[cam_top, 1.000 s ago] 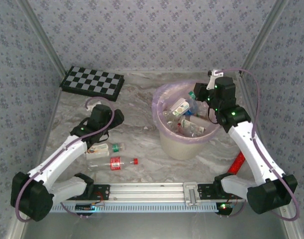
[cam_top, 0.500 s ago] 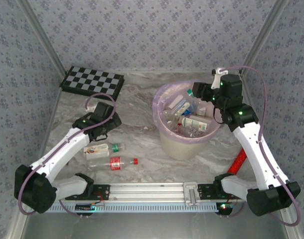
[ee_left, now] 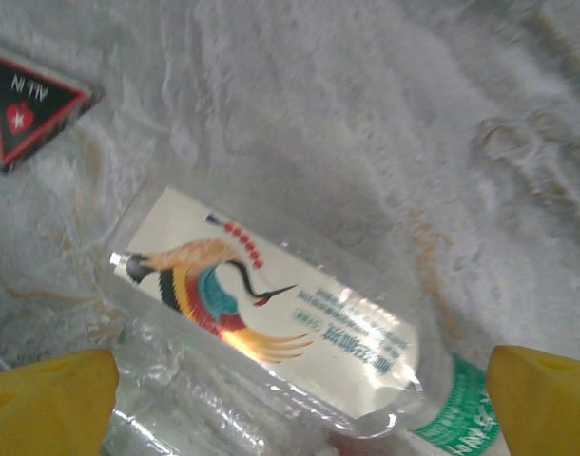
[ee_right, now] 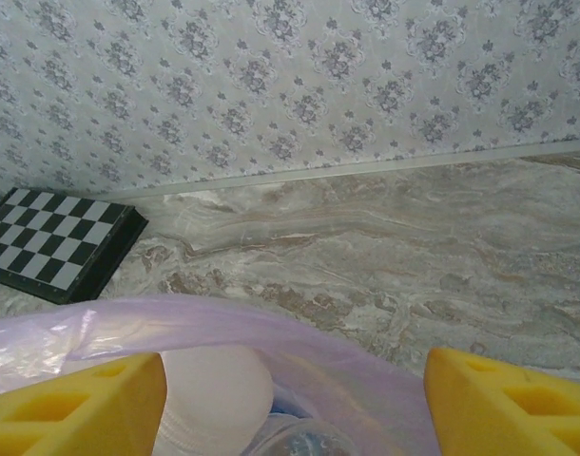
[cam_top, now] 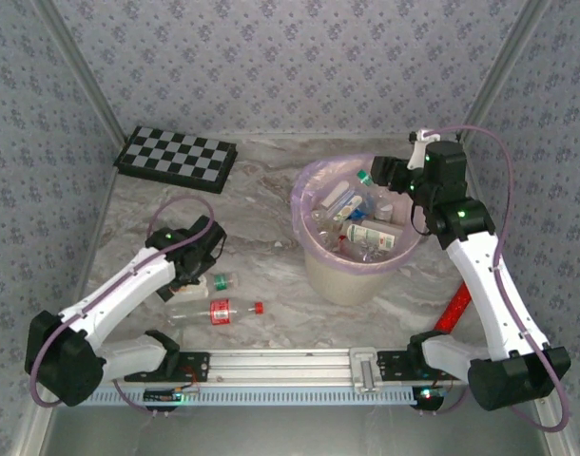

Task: Put the plastic bottles in the bin

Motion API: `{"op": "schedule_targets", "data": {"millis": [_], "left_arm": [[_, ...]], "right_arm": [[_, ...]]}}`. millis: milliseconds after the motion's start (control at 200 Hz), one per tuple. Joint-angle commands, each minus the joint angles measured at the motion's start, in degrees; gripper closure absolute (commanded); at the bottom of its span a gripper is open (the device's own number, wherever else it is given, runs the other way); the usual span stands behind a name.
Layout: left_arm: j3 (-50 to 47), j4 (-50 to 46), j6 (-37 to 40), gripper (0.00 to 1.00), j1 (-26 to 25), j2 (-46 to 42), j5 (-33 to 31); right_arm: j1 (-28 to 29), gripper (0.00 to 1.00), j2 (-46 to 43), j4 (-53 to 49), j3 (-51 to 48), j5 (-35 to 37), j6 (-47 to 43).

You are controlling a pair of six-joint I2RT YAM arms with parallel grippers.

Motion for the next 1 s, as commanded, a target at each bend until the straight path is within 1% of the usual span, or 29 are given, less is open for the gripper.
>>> {"op": "schedule_targets", "data": {"millis": [0,140,285,395,500,630,725,795,895,945,999], "left_arm": [[-3.4,3.7,-7.9,0.01,-0.8,-1.3,3.6],[-5.7,7.3,-10.5,0.01,-1.4,-0.4,4.8],[-6.9,10.6,-10.6,0.01,-1.4,1.4,4.4],[-7.7,15.1,-9.8,0.01,-1.5,3.3,4.8],[-7.3,18.1,-8.7,0.01,-1.4,5.2,3.2],[-5.5,20.1,-5.7,0.01,-1.4,7.6,1.5],[-4.8,21.7,-3.8,0.02,-1.0,9.3,0.8],[-5.0,23.8,-1.8,0.02,0.1,10.7,2.2],[-5.1,29.8,2.0,0.02,2.1,13.3,4.9],[-4.8,32.1,4.9,0.02,2.8,14.7,5.0],[-3.8,32.9,8.4,0.01,3.1,16.3,3.9]], "right_arm": [[-0.5,0.26,-0.9,-0.6,-1.3,-0.7,-0.9],[-0.7,0.26,-1.4,-1.0,-1.3,-0.6,-0.9],[-0.9,0.26,-1.5,-1.7,-0.9,-1.0,-1.0],[-0.9,0.26,-2.0,-2.3,-0.8,-0.8,-1.4],[-1.0,0.26,-2.7,-2.3,-1.0,-0.9,-1.2],[-1.1,0.26,-2.9,-4.1,0.3,-1.6,-0.7],[-1.1,0.26,-4.7,-5.7,1.4,-0.6,-0.8],[-1.1,0.26,-7.2,-5.7,1.1,-0.1,-1.1],[-1.1,0.26,-10.8,-4.0,-0.3,-1.5,-1.7],[-1.0,0.27,-12.4,-2.9,-1.1,-2.4,-2.0],[-1.0,0.27,-13.7,-2.1,-1.8,-2.1,-2.1]]}}
